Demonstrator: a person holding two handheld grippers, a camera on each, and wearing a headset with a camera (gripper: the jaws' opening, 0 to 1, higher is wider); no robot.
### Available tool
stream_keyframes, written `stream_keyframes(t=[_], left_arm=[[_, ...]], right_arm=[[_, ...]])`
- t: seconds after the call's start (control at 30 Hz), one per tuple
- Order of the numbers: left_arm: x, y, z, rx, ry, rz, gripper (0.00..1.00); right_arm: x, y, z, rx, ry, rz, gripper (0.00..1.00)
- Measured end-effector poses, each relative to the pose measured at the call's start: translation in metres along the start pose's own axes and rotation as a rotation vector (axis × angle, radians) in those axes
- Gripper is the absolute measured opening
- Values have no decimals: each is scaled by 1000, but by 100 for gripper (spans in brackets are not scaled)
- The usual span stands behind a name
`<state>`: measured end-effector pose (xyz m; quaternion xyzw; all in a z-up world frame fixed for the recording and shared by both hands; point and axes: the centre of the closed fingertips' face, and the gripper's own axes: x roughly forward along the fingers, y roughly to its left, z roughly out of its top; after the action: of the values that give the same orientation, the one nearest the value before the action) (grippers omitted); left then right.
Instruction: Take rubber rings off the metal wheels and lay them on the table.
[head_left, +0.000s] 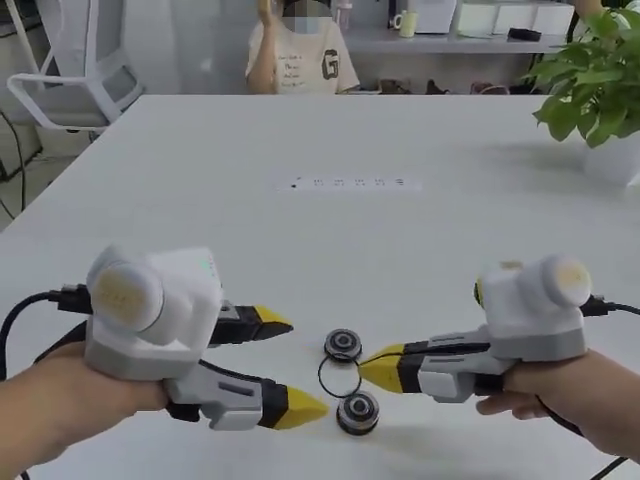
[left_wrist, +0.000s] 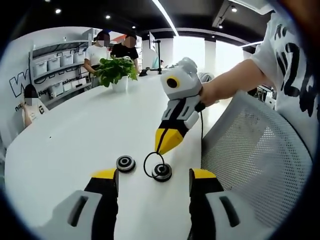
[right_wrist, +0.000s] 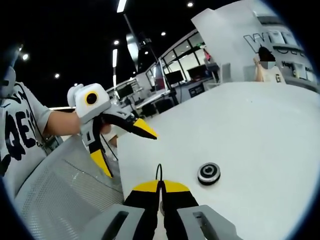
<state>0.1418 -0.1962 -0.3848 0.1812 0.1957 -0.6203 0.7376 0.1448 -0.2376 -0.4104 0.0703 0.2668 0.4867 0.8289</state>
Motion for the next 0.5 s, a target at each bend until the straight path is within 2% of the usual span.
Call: stream_keyframes(t=[0.13,0.37,0.5], left_arm=[[-7,-3,-3,-15,-8,-4,60],[-16,-3,-13,-36,16,9,62],[-22,0,-16,-49,21,25,67]], right_arm=[[6,2,4,-16,11,11,0],[17,5,5,-32,32,30,0],[24,5,2,-42,54,39,0]])
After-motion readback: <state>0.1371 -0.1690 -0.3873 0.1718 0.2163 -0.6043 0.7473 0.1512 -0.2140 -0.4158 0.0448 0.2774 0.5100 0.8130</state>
